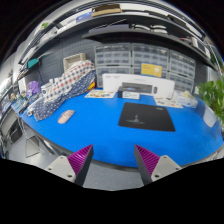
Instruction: Arrange mouse
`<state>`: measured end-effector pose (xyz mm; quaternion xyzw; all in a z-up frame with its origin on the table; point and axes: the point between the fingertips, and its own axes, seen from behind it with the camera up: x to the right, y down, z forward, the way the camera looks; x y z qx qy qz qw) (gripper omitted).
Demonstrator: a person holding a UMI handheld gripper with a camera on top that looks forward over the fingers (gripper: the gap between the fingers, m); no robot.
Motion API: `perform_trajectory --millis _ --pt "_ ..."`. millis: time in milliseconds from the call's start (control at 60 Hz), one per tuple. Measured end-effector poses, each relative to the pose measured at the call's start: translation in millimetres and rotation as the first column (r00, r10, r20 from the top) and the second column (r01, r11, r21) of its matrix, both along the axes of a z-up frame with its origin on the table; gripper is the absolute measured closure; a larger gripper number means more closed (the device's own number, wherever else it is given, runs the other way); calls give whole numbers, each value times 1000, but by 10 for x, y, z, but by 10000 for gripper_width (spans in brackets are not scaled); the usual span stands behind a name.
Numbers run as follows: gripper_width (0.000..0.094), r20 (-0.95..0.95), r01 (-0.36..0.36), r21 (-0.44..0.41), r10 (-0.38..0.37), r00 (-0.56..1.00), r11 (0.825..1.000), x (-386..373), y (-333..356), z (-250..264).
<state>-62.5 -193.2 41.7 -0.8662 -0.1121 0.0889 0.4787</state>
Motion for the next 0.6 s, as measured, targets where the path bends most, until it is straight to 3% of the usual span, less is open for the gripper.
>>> perform_trajectory --millis 283,450,600 --pt "124 -15 -103 -80 102 995 991 -1726 108 -378" --pt "125 -33 -101 -90 98 995 991 -2544 519 -422" --pt "128 -19 -54 -94 53 998 994 -2980 995 -446"
